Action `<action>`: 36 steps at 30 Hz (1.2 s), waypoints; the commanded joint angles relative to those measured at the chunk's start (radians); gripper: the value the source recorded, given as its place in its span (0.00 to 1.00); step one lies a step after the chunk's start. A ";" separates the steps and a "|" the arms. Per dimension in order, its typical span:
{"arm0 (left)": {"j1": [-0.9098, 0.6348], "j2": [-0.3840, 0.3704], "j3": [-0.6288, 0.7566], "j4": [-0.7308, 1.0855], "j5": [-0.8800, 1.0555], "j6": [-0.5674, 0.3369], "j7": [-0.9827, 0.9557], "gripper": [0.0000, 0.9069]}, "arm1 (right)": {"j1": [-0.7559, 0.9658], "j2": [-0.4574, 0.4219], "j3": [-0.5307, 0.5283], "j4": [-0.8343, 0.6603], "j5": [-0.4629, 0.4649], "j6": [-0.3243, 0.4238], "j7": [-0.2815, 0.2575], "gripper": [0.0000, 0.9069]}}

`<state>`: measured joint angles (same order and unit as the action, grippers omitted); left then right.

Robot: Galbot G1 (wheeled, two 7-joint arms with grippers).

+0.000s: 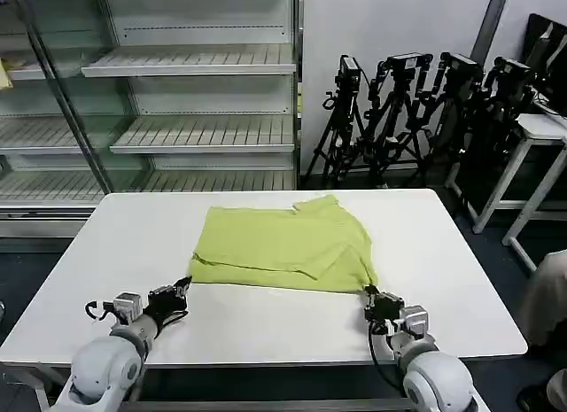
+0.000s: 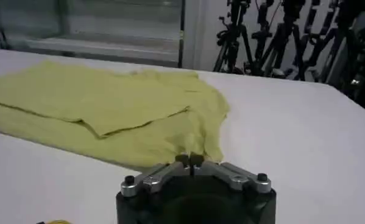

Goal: Fold and organize the clothes.

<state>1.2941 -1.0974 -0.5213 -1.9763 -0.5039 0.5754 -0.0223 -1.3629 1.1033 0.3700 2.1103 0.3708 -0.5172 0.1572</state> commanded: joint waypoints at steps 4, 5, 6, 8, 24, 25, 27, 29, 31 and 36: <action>0.290 -0.026 -0.090 -0.204 0.037 -0.023 -0.002 0.01 | -0.231 0.000 0.071 0.140 -0.067 0.038 -0.019 0.00; 0.311 -0.023 -0.111 -0.205 0.035 -0.029 0.002 0.01 | -0.251 0.002 0.077 0.148 -0.083 0.046 -0.022 0.00; 0.326 -0.017 -0.131 -0.205 0.033 -0.039 0.005 0.01 | -0.259 0.003 0.079 0.151 -0.087 0.050 -0.022 0.00; 0.358 -0.008 -0.161 -0.210 0.026 -0.047 0.005 0.01 | -0.279 0.005 0.082 0.161 -0.092 0.061 -0.023 0.00; 0.462 -0.023 -0.213 -0.261 0.109 -0.078 0.021 1.00 | -0.324 0.019 0.060 0.210 -0.117 0.060 -0.016 1.00; 0.449 -0.025 -0.219 -0.269 0.107 -0.091 0.020 1.00 | -0.322 0.018 0.063 0.218 -0.115 0.059 -0.017 1.00; 0.428 -0.026 -0.236 -0.286 0.101 -0.095 0.017 1.00 | -0.319 0.013 0.081 0.241 -0.098 0.052 -0.023 1.00; 0.403 -0.019 -0.268 -0.319 0.043 -0.081 0.022 1.00 | -0.305 0.004 0.097 0.254 -0.081 0.046 -0.032 1.00; 0.377 -0.013 -0.279 -0.343 0.017 -0.043 0.024 1.00 | -0.268 0.001 0.104 0.236 -0.052 0.043 -0.030 1.00; 0.256 0.039 -0.233 -0.278 0.012 -0.054 0.032 1.00 | -0.111 -0.004 0.078 0.176 0.010 0.013 -0.002 1.00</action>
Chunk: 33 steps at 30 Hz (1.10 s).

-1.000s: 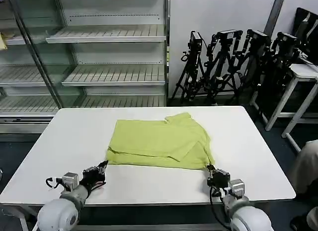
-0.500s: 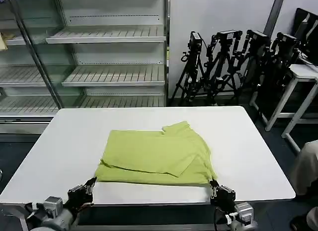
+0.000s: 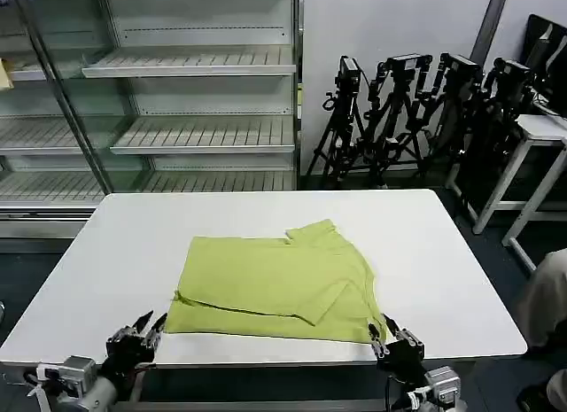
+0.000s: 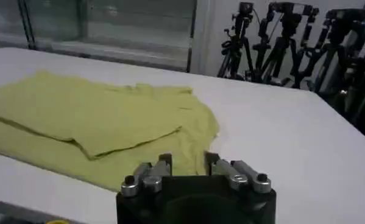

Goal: Fold and organize the clothes.

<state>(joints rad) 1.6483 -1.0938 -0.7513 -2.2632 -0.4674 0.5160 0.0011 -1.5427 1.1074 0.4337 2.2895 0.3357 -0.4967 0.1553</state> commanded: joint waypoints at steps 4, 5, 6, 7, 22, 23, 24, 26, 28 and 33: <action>-0.282 0.074 0.103 0.143 -0.032 0.004 0.010 1.00 | 0.391 0.026 -0.115 -0.169 0.114 -0.081 0.079 1.00; -0.324 0.080 0.128 0.179 -0.035 0.000 0.010 1.00 | 0.454 0.031 -0.140 -0.201 0.124 -0.082 0.086 1.00; -0.381 0.087 0.162 0.244 -0.040 -0.004 0.014 1.00 | 0.537 0.042 -0.182 -0.253 0.123 -0.083 0.091 1.00; -0.410 0.089 0.172 0.266 -0.041 -0.008 0.017 1.00 | 0.570 0.048 -0.197 -0.284 0.125 -0.083 0.095 1.00; -0.778 0.100 0.357 0.658 -0.104 0.012 0.076 1.00 | 0.967 0.195 -0.334 -0.840 0.153 -0.082 0.127 1.00; -0.789 0.097 0.362 0.665 -0.109 0.014 0.076 1.00 | 0.975 0.202 -0.332 -0.855 0.154 -0.082 0.128 1.00; -0.805 0.094 0.371 0.685 -0.109 0.017 0.076 1.00 | 0.989 0.214 -0.330 -0.871 0.152 -0.082 0.132 1.00; -0.823 0.087 0.383 0.720 -0.109 0.040 0.072 1.00 | 1.017 0.237 -0.329 -0.924 0.147 -0.081 0.133 1.00; -0.852 0.079 0.393 0.746 -0.109 0.060 0.056 1.00 | 1.045 0.267 -0.324 -0.982 0.146 -0.080 0.131 1.00; -0.886 0.075 0.415 0.787 -0.115 0.062 0.019 1.00 | 1.078 0.314 -0.311 -1.073 0.154 -0.077 0.130 1.00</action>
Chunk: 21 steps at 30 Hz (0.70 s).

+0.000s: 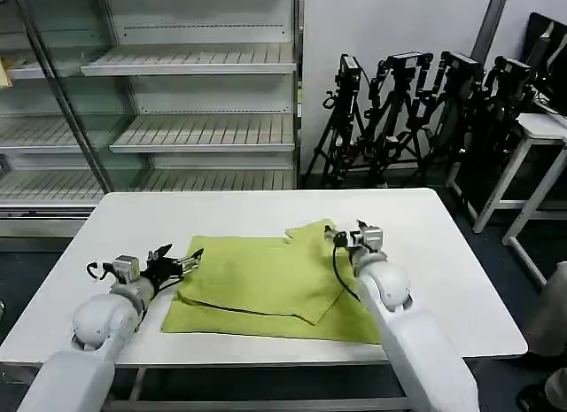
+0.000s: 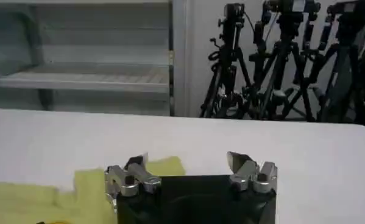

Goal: Fold and organize the clothes.

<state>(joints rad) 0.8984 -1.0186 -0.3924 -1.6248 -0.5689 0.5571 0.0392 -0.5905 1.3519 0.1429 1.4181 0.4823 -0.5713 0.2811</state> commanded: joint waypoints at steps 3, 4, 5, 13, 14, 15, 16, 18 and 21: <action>-0.150 -0.003 0.070 0.170 -0.013 0.021 -0.021 1.00 | 0.127 0.080 -0.019 -0.224 0.021 -0.005 0.007 1.00; -0.155 -0.004 0.074 0.176 -0.012 0.021 -0.021 1.00 | 0.125 0.083 -0.019 -0.228 0.028 -0.006 0.008 1.00; -0.161 -0.006 0.076 0.183 -0.011 0.021 -0.020 1.00 | 0.124 0.083 -0.019 -0.228 0.030 -0.006 0.008 1.00; -0.204 -0.017 0.085 0.259 -0.002 0.020 -0.008 1.00 | 0.111 0.094 -0.003 -0.254 0.044 -0.005 0.025 1.00; -0.205 -0.016 0.088 0.259 -0.002 0.020 -0.005 1.00 | 0.112 0.095 -0.001 -0.259 0.045 -0.005 0.025 1.00; -0.204 -0.015 0.090 0.259 0.001 0.020 -0.001 1.00 | 0.113 0.095 -0.001 -0.260 0.045 -0.005 0.025 1.00; -0.204 -0.015 0.093 0.259 0.006 0.020 0.003 1.00 | 0.112 0.096 -0.001 -0.259 0.045 -0.005 0.025 1.00; -0.206 -0.019 0.093 0.265 0.030 0.019 0.026 1.00 | 0.113 0.099 -0.003 -0.256 0.045 -0.006 0.026 1.00; -0.212 -0.026 0.093 0.273 0.043 0.019 0.036 1.00 | 0.114 0.102 -0.007 -0.254 0.042 -0.006 0.025 1.00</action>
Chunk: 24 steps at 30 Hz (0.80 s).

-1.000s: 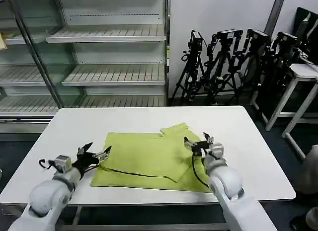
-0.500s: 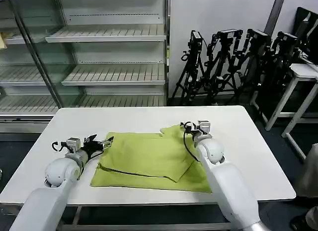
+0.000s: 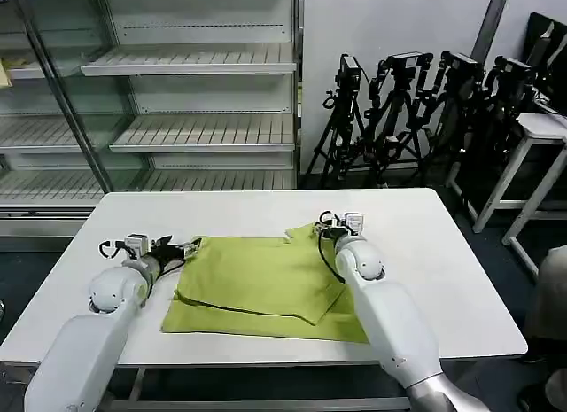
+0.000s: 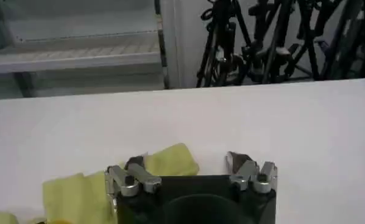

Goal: Fold and organize the clothes.

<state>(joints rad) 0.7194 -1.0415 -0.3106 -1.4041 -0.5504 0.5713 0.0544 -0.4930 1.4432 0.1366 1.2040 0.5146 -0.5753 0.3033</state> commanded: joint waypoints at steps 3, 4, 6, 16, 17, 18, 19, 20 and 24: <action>-0.042 -0.007 0.015 0.067 0.036 0.004 0.024 0.97 | 0.018 0.014 -0.002 -0.045 0.005 -0.002 0.003 1.00; -0.044 -0.009 0.016 0.071 0.040 0.004 0.026 0.66 | 0.019 0.013 -0.003 -0.046 0.004 -0.002 0.002 0.99; -0.049 -0.012 0.015 0.080 0.041 0.004 0.031 0.01 | 0.020 0.012 -0.003 -0.049 0.004 -0.002 0.001 0.30; -0.046 -0.021 0.017 0.078 0.050 0.001 0.063 0.01 | 0.010 -0.001 -0.011 -0.030 0.017 -0.002 -0.019 0.00; -0.045 -0.020 0.017 0.077 0.051 0.001 0.065 0.01 | 0.009 -0.001 -0.010 -0.029 0.017 -0.002 -0.018 0.00; -0.043 -0.019 0.018 0.073 0.051 0.002 0.066 0.02 | 0.008 -0.001 -0.010 -0.028 0.017 -0.002 -0.018 0.00; -0.040 -0.017 0.018 0.064 0.050 0.002 0.070 0.01 | 0.006 -0.002 -0.010 -0.025 0.018 -0.002 -0.017 0.00; -0.033 -0.016 0.017 0.059 0.050 0.003 0.075 0.01 | 0.004 -0.002 -0.010 -0.022 0.018 -0.003 -0.017 0.00; -0.018 -0.015 0.012 0.033 0.048 0.004 0.078 0.02 | 0.000 0.001 -0.010 -0.017 0.017 -0.002 -0.016 0.00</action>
<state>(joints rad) 0.6967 -1.0570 -0.2993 -1.3598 -0.5082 0.5727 0.1237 -0.4923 1.4463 0.1294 1.1872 0.5272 -0.5746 0.2876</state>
